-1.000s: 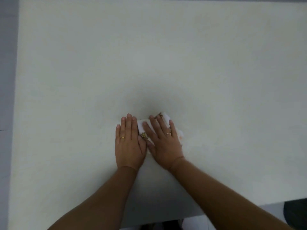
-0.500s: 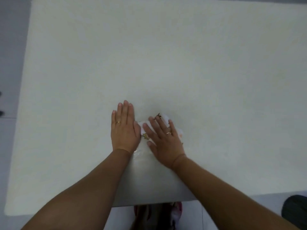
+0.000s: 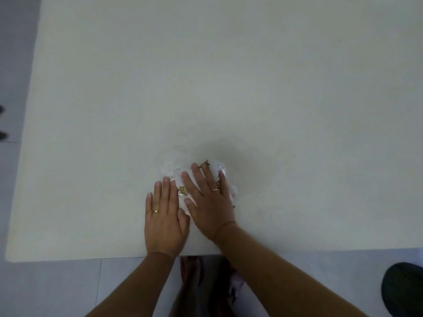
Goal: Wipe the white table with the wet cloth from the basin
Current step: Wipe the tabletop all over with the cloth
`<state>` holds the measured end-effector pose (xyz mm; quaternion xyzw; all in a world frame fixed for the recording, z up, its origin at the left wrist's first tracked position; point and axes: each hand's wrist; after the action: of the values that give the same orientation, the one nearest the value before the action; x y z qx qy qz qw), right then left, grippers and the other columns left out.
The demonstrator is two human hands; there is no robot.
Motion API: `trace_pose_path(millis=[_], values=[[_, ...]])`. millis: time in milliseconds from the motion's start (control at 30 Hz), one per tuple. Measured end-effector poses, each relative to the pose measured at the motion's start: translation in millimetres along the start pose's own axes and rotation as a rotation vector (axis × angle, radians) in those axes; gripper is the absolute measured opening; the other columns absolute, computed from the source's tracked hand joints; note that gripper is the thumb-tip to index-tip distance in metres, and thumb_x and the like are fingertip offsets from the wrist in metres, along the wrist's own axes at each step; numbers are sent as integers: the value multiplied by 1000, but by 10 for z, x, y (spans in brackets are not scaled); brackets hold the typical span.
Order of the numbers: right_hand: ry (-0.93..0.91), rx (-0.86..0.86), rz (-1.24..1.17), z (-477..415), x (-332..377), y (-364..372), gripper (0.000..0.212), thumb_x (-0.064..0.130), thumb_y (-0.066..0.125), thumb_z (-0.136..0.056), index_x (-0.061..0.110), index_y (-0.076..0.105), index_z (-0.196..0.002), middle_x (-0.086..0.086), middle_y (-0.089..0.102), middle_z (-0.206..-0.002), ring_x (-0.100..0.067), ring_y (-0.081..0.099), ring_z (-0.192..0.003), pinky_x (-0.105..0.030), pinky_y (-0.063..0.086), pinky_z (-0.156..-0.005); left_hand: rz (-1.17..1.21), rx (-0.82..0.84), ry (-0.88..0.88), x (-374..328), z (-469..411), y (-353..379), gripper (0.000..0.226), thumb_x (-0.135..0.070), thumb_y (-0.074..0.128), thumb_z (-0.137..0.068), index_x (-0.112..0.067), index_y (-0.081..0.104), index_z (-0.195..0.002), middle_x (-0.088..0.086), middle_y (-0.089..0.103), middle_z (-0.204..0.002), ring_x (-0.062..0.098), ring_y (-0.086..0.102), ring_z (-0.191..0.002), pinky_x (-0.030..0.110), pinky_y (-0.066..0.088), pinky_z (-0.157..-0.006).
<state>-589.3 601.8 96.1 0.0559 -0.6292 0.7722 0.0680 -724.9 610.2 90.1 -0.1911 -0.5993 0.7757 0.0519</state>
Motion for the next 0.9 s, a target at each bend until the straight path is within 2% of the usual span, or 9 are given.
trace_pose_path(millis=[100, 200, 267, 333, 400, 533, 667, 800, 900], values=[[59, -10, 62, 132, -621, -59, 57, 41, 31, -94, 24, 29, -148, -5, 27, -156, -27, 24, -144, -55, 14, -115, 29, -18, -7, -3, -4, -8, 64, -21, 30, -86, -4, 30, -147, 14, 24, -156, 27, 19, -145, 44, 12, -120], [458, -13, -24, 189, -884, -77, 57, 41, 24, -97, 26, 14, -151, -3, 9, -160, -24, 7, -148, -50, -1, -117, 41, -30, -14, -22, -8, -6, 65, -21, 30, -85, -4, 29, -148, 12, 23, -156, 27, 19, -146, 44, 12, -120], [640, -65, -60, 152, -597, -43, 57, 39, 22, -97, 23, 12, -151, -6, 9, -160, -28, 6, -147, -53, 0, -116, 38, -33, -11, -23, -5, -3, 65, -22, 30, -86, -4, 29, -148, 12, 22, -156, 27, 19, -146, 44, 12, -120], [577, -87, -47, 171, -186, -6, 59, 39, 20, -94, 19, 18, -151, -11, 16, -158, -34, 13, -145, -58, 7, -114, 30, -34, -5, -19, -2, -4, 65, -22, 29, -86, -3, 29, -148, 13, 23, -156, 27, 19, -146, 45, 13, -119], [344, -48, -16, 334, 151, 58, 60, 41, 24, -93, 20, 23, -150, -11, 20, -157, -33, 16, -145, -59, 12, -113, 20, -31, -4, -14, 2, -3, 65, -23, 29, -86, -3, 28, -148, 14, 23, -156, 27, 19, -146, 45, 12, -120], [-57, -17, 42, 675, -147, 111, 59, 43, 40, -91, 25, 33, -146, -5, 30, -155, -26, 25, -143, -56, 23, -114, 1, -31, -11, -24, 6, -5, 66, -24, 28, -86, -4, 26, -149, 13, 22, -157, 26, 16, -146, 44, 11, -120], [178, -9, 61, 825, -823, 48, 57, 42, 31, -94, 24, 28, -149, -5, 24, -156, -27, 21, -144, -54, 18, -116, 1, -36, -17, -43, 5, -6, 66, -23, 27, -86, -4, 27, -149, 13, 22, -157, 26, 16, -147, 45, 12, -120], [567, -94, -46, 844, -483, 98, 59, 40, 24, -95, 20, 19, -151, -10, 19, -158, -31, 15, -146, -54, 8, -117, 12, -47, -25, -49, 19, 1, 66, -25, 25, -85, -4, 28, -148, 13, 23, -157, 27, 17, -147, 44, 10, -120], [332, -57, -23, 961, 80, 240, 64, 42, 30, -92, 19, 17, -151, -12, 17, -158, -33, 14, -145, -57, 11, -113, 7, -59, -13, -38, 14, 7, 66, -26, 25, -86, -3, 28, -148, 14, 23, -156, 27, 17, -147, 44, 10, -120]])
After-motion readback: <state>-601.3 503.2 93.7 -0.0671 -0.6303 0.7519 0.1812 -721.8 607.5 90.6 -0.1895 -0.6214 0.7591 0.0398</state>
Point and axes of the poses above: each hand's wrist, its own z-axis away from the middle knuckle, its own y-axis out of the palm, x = y × z
